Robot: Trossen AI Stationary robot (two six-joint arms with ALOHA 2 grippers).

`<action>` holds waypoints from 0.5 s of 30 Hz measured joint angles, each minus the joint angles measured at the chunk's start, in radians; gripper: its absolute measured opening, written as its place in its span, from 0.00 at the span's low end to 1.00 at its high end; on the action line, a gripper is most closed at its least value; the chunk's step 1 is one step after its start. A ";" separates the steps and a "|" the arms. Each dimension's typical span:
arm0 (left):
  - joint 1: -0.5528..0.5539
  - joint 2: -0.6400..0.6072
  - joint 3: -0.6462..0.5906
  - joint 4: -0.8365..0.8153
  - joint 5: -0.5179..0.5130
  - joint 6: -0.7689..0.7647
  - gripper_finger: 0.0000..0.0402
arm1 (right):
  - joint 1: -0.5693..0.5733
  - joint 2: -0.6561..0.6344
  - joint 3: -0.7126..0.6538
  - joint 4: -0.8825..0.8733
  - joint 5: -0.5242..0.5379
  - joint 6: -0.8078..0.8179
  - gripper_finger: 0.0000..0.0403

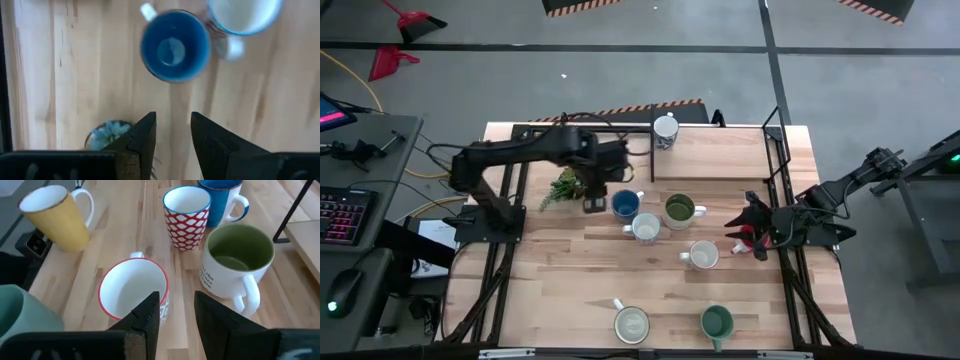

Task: Place coffee mugs
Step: Put the yellow mug on the shelf

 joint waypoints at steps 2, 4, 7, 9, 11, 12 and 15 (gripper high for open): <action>-0.035 -0.045 0.000 -0.022 0.000 -0.016 0.28 | 0.000 0.000 0.000 0.000 0.002 0.025 0.26; -0.069 -0.090 0.000 -0.037 0.000 -0.037 0.28 | 0.000 0.000 0.000 0.000 0.015 0.046 0.26; -0.130 -0.147 -0.003 -0.044 0.000 -0.079 0.28 | 0.000 0.000 0.000 0.002 0.047 0.058 0.26; -0.175 -0.191 -0.034 -0.027 -0.001 -0.099 0.28 | 0.000 0.000 0.000 0.014 0.062 0.058 0.26; -0.221 -0.244 -0.107 -0.006 -0.002 -0.127 0.28 | 0.000 0.001 0.000 0.016 0.076 0.058 0.26; -0.243 -0.270 -0.152 0.007 -0.002 -0.146 0.28 | 0.000 0.001 0.000 0.024 0.082 0.058 0.26; -0.310 -0.368 -0.309 0.066 -0.003 -0.200 0.28 | 0.000 0.001 0.000 0.042 0.091 0.057 0.26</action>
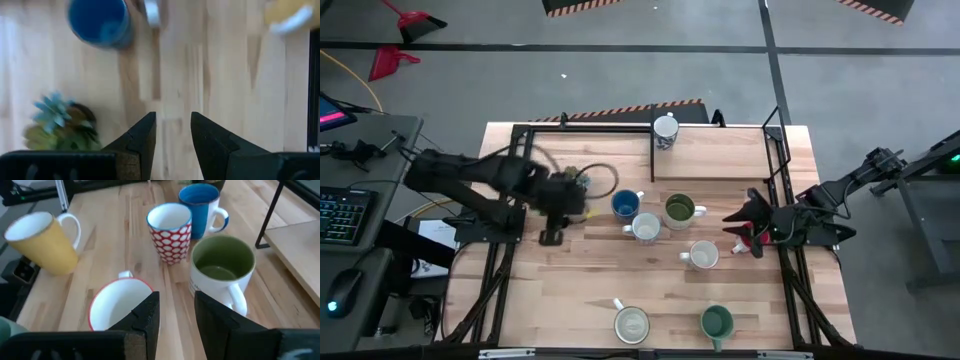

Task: Place coffee mugs
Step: Put the yellow mug on the shelf

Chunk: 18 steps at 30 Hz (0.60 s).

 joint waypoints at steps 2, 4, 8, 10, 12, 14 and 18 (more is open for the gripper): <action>-0.039 -0.071 -0.113 0.050 -0.001 -0.051 0.28 | 0.000 0.000 0.000 0.011 0.006 0.002 0.26; -0.077 -0.143 -0.228 0.108 -0.001 -0.122 0.28 | 0.000 0.000 0.000 0.018 0.009 0.019 0.26; -0.151 -0.288 -0.450 0.280 -0.002 -0.247 0.28 | 0.000 0.000 0.000 0.019 0.016 0.048 0.26; -0.186 -0.353 -0.553 0.398 -0.005 -0.291 0.28 | 0.000 0.000 0.000 0.019 0.032 0.050 0.26; -0.216 -0.407 -0.650 0.537 -0.008 -0.329 0.28 | 0.000 0.000 0.000 0.025 0.058 0.049 0.26; -0.245 -0.444 -0.739 0.705 -0.021 -0.355 0.28 | 0.000 0.000 0.000 0.035 0.086 0.049 0.26; -0.306 -0.463 -0.900 1.046 -0.054 -0.306 0.28 | 0.000 0.016 0.000 0.116 0.122 0.006 0.26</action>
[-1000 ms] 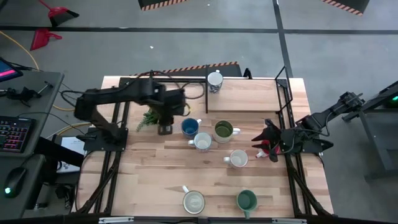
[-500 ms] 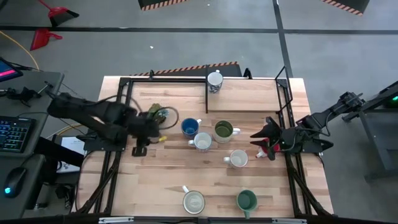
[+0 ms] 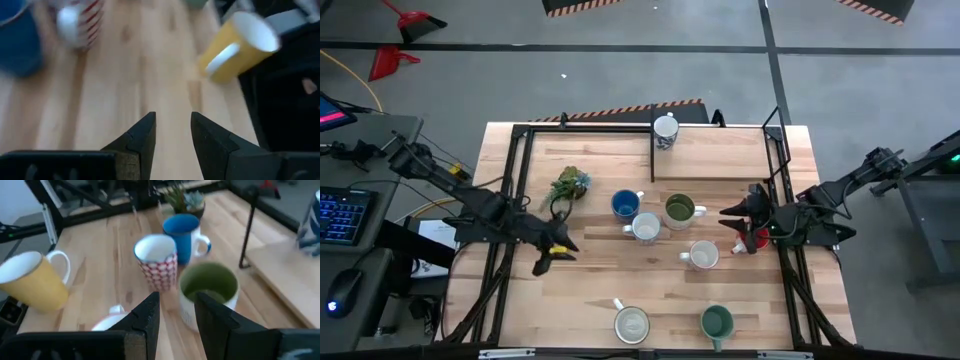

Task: Place coffee mugs
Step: Put the yellow mug on the shelf

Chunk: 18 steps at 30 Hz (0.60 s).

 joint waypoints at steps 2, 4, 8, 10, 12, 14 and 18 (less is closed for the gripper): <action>-0.024 0.002 -0.069 0.137 -0.009 0.032 0.28 | 0.000 0.024 0.000 0.073 -0.001 -0.059 0.26; -0.040 0.016 -0.121 0.267 -0.010 0.034 0.28 | 0.000 0.055 0.000 0.152 -0.007 -0.118 0.26; -0.072 0.041 -0.195 0.452 -0.015 0.015 0.28 | 0.000 0.135 0.000 0.319 -0.029 -0.212 0.26; -0.084 0.058 -0.216 0.513 -0.025 0.019 0.28 | -0.001 0.179 0.006 0.366 -0.031 -0.230 0.26; -0.093 0.078 -0.224 0.527 -0.035 0.002 0.28 | -0.004 0.232 0.037 0.360 -0.037 -0.227 0.26; -0.100 0.101 -0.226 0.542 -0.048 -0.025 0.28 | -0.011 0.291 0.087 0.358 -0.054 -0.235 0.26; -0.103 0.153 -0.228 0.573 -0.054 -0.038 0.28 | -0.035 0.431 0.226 0.329 -0.118 -0.331 0.26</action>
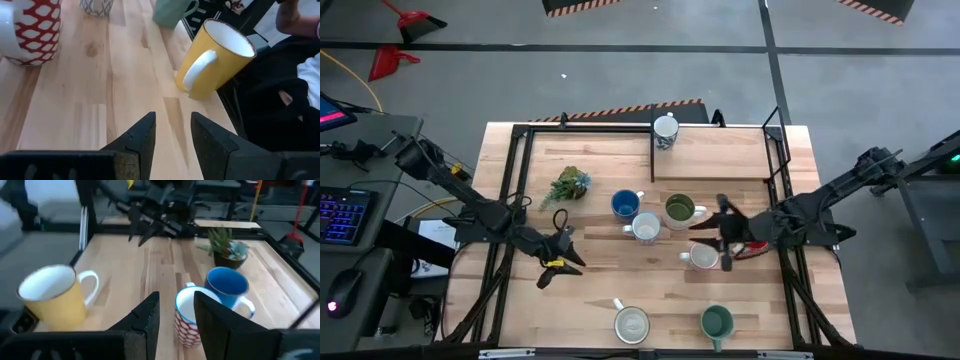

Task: Place coffee mugs
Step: Put the yellow mug on the shelf

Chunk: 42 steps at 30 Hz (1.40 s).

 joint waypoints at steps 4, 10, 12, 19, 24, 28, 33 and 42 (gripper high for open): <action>0.000 0.048 0.000 0.062 0.000 0.008 0.28 | -0.035 0.146 0.152 -0.127 -0.055 -0.043 0.26; 0.000 0.082 0.000 0.081 0.000 0.017 0.28 | -0.070 0.352 0.369 -0.289 -0.142 -0.049 0.26; 0.000 0.087 0.000 0.088 0.000 0.016 0.28 | -0.070 0.411 0.442 -0.327 -0.165 -0.053 0.26; 0.000 0.089 0.001 0.093 0.000 0.002 0.28 | -0.070 0.624 0.694 -0.495 -0.256 -0.057 0.26; 0.000 0.089 0.001 0.105 0.000 0.002 0.28 | -0.061 0.765 0.847 -0.576 -0.355 -0.054 0.26; 0.000 0.089 0.001 0.105 0.000 0.002 0.28 | -0.041 0.859 0.957 -0.612 -0.374 -0.055 0.26; 0.000 0.089 0.001 0.105 0.000 0.001 0.28 | -0.015 0.963 1.072 -0.656 -0.412 -0.050 0.26; 0.000 0.089 0.001 0.104 0.000 0.001 0.28 | 0.022 1.067 1.217 -0.741 -0.445 0.003 0.26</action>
